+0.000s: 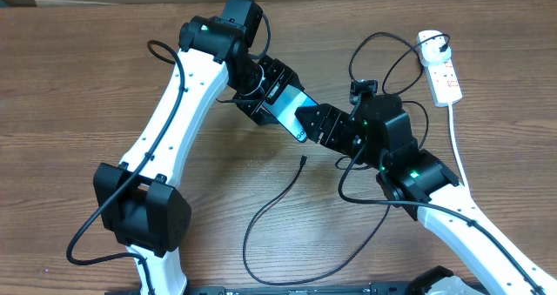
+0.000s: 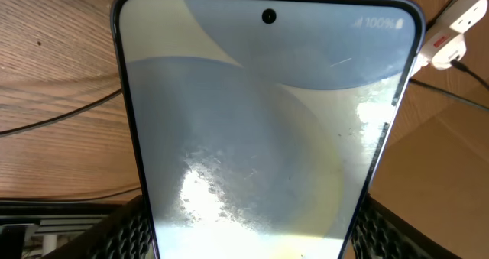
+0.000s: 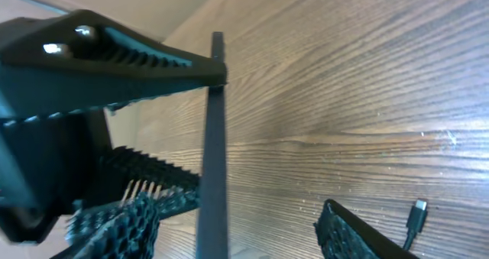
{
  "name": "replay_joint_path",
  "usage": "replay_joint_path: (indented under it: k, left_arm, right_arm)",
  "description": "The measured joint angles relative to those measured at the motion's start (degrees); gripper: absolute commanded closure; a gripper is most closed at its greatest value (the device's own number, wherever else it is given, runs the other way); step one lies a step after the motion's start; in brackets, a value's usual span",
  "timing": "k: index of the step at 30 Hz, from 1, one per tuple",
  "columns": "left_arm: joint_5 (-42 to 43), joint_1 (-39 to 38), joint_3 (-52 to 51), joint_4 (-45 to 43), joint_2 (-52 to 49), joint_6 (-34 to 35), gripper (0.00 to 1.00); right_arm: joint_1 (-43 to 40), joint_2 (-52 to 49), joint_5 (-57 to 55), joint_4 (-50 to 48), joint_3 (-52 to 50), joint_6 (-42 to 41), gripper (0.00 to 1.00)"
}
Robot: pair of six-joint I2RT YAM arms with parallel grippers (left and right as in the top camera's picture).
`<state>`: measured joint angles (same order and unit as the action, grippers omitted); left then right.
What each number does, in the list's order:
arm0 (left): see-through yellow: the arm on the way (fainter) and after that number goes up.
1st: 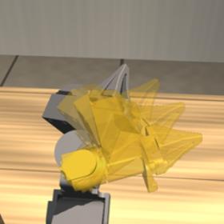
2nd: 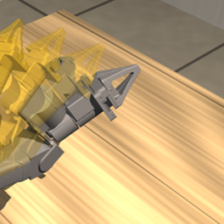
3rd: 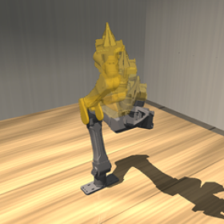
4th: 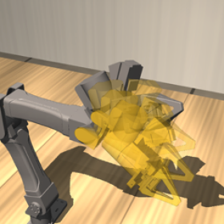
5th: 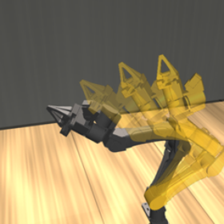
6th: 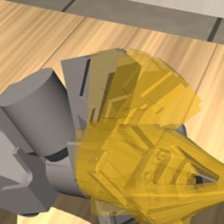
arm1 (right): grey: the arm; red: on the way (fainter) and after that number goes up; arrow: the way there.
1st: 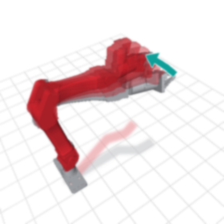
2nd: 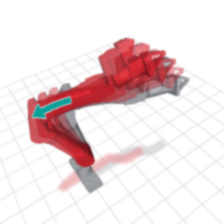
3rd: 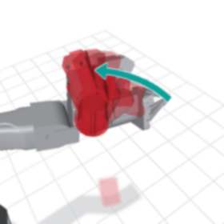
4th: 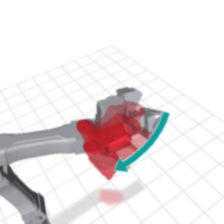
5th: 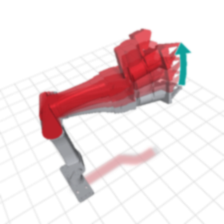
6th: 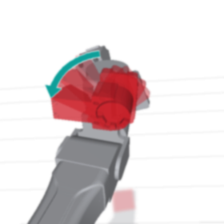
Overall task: Plug charger to phone and switch on socket
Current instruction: 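Close the right gripper on the phone's edge beside the left gripper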
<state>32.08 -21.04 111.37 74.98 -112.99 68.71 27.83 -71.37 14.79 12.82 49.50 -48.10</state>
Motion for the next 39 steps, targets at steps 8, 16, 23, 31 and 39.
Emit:
replay_joint_path:
  k: [8,16,23,31,39]
  left_arm:
    - [-1.0,0.0,0.0,0.1,0.0,0.0,0.31]
    - [-1.3,0.0,0.0,0.1,0.0,0.0,0.31]
    - [-1.3,0.0,0.0,0.0,0.0,0.5,0.3]
    - [-1.4,-0.4,0.0,0.0,0.0,1.4,0.3]
    - [-1.5,-0.4,0.0,-0.2,0.0,1.7,0.29]
  right_arm:
    - [0.0,-0.4,0.0,-1.6,0.0,-0.1,0.52]
    - [0.0,-0.4,0.0,-1.6,0.0,-0.2,0.63]
    - [0.0,-0.4,0.1,-1.7,0.0,-0.7,0.71]
    - [0.0,-0.4,0.5,-1.7,0.0,-1.4,0.75]
    - [0.0,-0.4,2.2,-1.7,0.0,-1.4,0.78]
